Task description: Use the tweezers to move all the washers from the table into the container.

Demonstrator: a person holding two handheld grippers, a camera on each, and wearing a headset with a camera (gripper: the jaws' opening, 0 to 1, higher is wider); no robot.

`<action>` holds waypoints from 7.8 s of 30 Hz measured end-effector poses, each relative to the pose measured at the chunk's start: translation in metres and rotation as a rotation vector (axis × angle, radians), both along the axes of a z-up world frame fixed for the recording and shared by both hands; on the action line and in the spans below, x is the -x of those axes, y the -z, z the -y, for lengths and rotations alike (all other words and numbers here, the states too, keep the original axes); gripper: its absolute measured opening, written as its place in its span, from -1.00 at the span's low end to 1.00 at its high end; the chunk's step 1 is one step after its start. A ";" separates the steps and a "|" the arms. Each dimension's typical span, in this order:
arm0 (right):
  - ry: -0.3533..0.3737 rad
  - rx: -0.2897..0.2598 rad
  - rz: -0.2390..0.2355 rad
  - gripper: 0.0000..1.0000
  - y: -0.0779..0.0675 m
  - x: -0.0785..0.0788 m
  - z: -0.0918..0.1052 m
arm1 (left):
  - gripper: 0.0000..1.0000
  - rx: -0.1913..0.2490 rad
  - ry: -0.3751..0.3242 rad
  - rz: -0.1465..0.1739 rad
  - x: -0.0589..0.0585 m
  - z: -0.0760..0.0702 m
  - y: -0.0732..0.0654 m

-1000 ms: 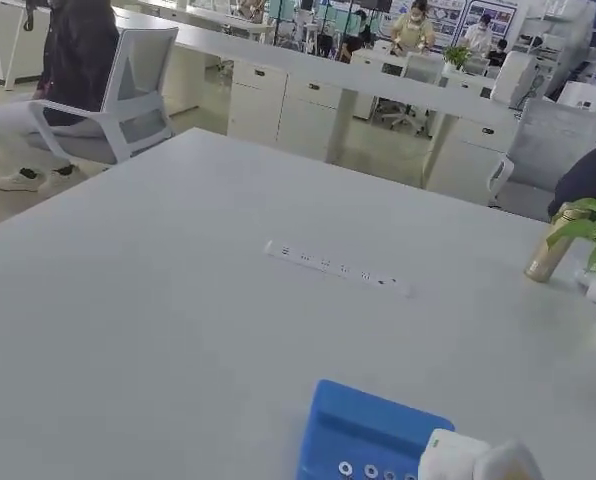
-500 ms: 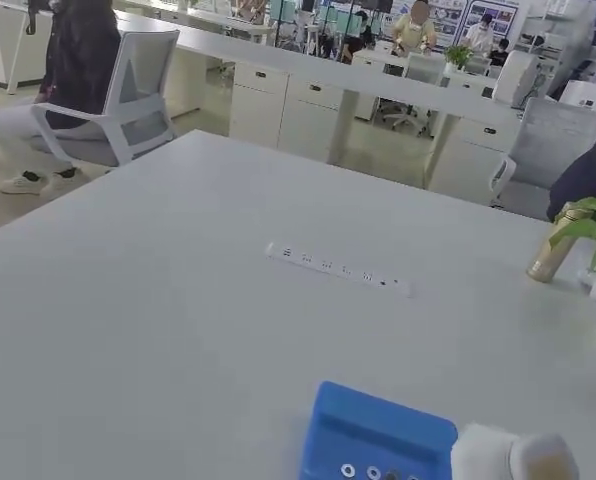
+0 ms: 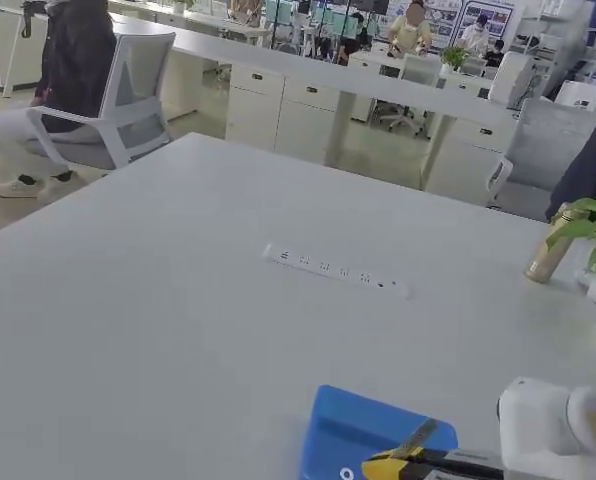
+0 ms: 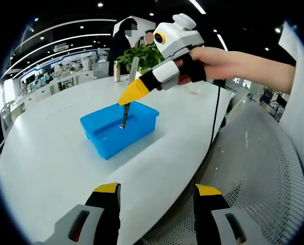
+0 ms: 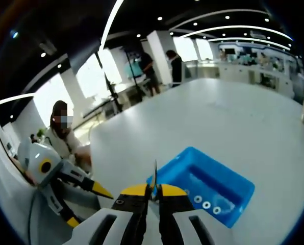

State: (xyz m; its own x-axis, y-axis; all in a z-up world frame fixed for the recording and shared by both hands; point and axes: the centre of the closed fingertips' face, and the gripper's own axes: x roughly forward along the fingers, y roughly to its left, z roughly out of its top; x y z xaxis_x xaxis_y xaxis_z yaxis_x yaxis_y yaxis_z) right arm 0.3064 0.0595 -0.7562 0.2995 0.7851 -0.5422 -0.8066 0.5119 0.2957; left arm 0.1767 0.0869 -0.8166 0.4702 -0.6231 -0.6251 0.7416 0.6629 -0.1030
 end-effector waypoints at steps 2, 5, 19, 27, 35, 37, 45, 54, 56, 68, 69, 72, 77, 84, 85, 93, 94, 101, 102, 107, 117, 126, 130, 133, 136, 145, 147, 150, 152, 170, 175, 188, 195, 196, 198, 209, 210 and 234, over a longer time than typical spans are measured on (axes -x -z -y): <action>0.005 -0.001 0.009 -0.93 -0.002 -0.006 -0.001 | 0.12 0.001 -0.001 0.001 0.000 0.000 0.000; 0.014 0.005 0.020 -0.93 -0.002 -0.016 -0.004 | 0.12 0.000 -0.002 0.001 -0.001 0.000 0.000; 0.053 0.024 -0.027 -0.92 0.023 -0.046 -0.018 | 0.13 0.006 -0.019 0.009 -0.003 -0.001 -0.002; 0.019 0.070 -0.034 -0.92 0.038 -0.051 -0.027 | 0.13 0.008 -0.020 0.011 -0.003 -0.001 -0.003; -0.037 0.138 -0.022 -0.92 0.054 -0.046 -0.033 | 0.12 0.007 -0.016 0.012 -0.003 -0.001 -0.003; -0.049 0.150 -0.019 -0.92 0.057 -0.044 -0.034 | 0.12 0.008 -0.016 0.012 -0.003 -0.001 -0.003; -0.068 0.178 -0.001 -0.91 0.061 -0.043 -0.033 | 0.12 0.008 -0.018 0.014 -0.003 -0.001 -0.003; -0.085 0.195 0.007 -0.91 0.066 -0.043 -0.033 | 0.12 0.010 -0.019 0.013 -0.003 -0.001 -0.003; -0.086 0.196 0.012 -0.91 0.065 -0.043 -0.033 | 0.12 0.010 -0.020 0.013 -0.003 -0.001 -0.003; -0.102 0.197 0.039 -0.90 0.060 -0.041 -0.029 | 0.12 0.005 -0.014 0.007 -0.002 0.000 -0.002; -0.104 0.195 0.045 -0.91 0.058 -0.040 -0.029 | 0.12 0.005 -0.014 0.006 -0.002 0.000 -0.002; -0.128 0.207 0.075 -0.95 0.055 -0.039 -0.028 | 0.12 0.002 -0.009 0.003 -0.002 0.000 -0.001; -0.187 0.249 0.148 -0.98 0.045 -0.030 -0.025 | 0.11 0.001 -0.008 0.001 -0.001 0.000 0.000; -0.250 0.291 0.240 -0.98 0.030 -0.015 -0.012 | 0.07 0.008 -0.011 0.017 -0.003 0.000 -0.003; -0.254 0.283 0.246 -0.98 0.026 -0.011 -0.011 | 0.05 0.012 -0.011 0.019 -0.003 0.000 -0.003; -0.382 0.257 0.351 -0.98 0.005 0.030 0.001 | -0.06 0.024 -0.002 0.046 -0.004 0.001 -0.008; -0.409 0.266 0.371 -0.98 0.006 0.035 0.002 | -0.09 0.026 0.001 0.051 -0.004 0.001 -0.009; -0.557 0.337 0.423 -0.97 0.022 0.079 0.010 | -0.28 0.011 0.029 0.097 -0.004 0.003 -0.015; -0.560 0.331 0.416 -0.97 0.022 0.084 0.010 | -0.31 0.010 0.033 0.112 -0.004 0.003 -0.017; -0.551 0.293 0.396 -0.97 0.019 0.099 0.010 | -0.74 -0.019 0.072 0.155 -0.005 0.002 -0.022; -0.572 0.244 0.364 -0.97 0.013 0.121 0.004 | -0.82 0.004 0.168 0.169 -0.018 0.007 -0.041; -0.566 0.185 0.359 -0.97 0.002 0.127 -0.004 | -0.90 -0.093 0.362 0.172 -0.010 0.028 -0.031; -0.555 0.179 0.358 -0.97 0.001 0.128 -0.003 | -1.00 -0.084 0.386 0.165 -0.009 0.031 -0.032; -0.549 0.174 0.355 -0.97 0.001 0.128 -0.002 | -1.00 -0.088 0.408 0.164 -0.009 0.033 -0.031; -0.544 0.164 0.356 -0.97 -0.001 0.128 -0.003 | -1.00 -0.089 0.431 0.163 -0.009 0.037 -0.030; -0.501 0.093 0.351 -0.98 -0.008 0.127 -0.012 | -1.00 -0.045 0.450 0.145 -0.008 0.047 -0.032; -0.492 0.086 0.349 -0.98 -0.008 0.127 -0.012 | -1.00 -0.036 0.442 0.143 -0.008 0.046 -0.032; -0.485 0.079 0.345 -0.98 -0.008 0.127 -0.012 | -0.99 -0.016 0.419 0.137 -0.008 0.042 -0.031; -0.483 0.080 0.343 -0.98 -0.008 0.126 -0.011 | -0.94 -0.016 0.415 0.131 -0.007 0.038 -0.031; -0.587 0.328 0.325 -0.97 0.046 0.129 0.003 | -0.93 0.018 0.486 0.150 0.004 0.033 -0.087; -0.576 0.329 0.311 -0.97 0.047 0.131 0.006 | -0.98 -0.036 0.526 0.152 0.008 0.041 -0.080; -0.596 0.370 0.319 -0.97 0.054 0.129 0.009 | -1.00 -0.014 0.502 0.141 0.002 0.044 -0.079; -0.589 0.389 0.327 -0.95 0.057 0.124 0.012 | -1.00 -0.030 0.508 0.130 -0.001 0.046 -0.075; -0.582 0.394 0.330 -0.94 0.058 0.122 0.013 | -1.00 -0.042 0.504 0.127 -0.003 0.044 -0.073; -0.567 0.394 0.335 -0.93 0.060 0.118 0.015 | -1.00 -0.059 0.498 0.128 -0.006 0.042 -0.071; -0.483 0.346 0.247 -0.90 0.080 0.107 0.020 | -1.00 -0.152 0.547 0.094 -0.016 0.037 -0.042; -0.477 0.340 0.243 -0.89 0.081 0.107 0.020 | -1.00 -0.156 0.550 0.090 -0.017 0.036 -0.039; -0.131 0.186 0.128 -0.29 0.059 0.101 0.069 | -1.00 -0.348 0.577 -0.025 -0.017 0.014 0.009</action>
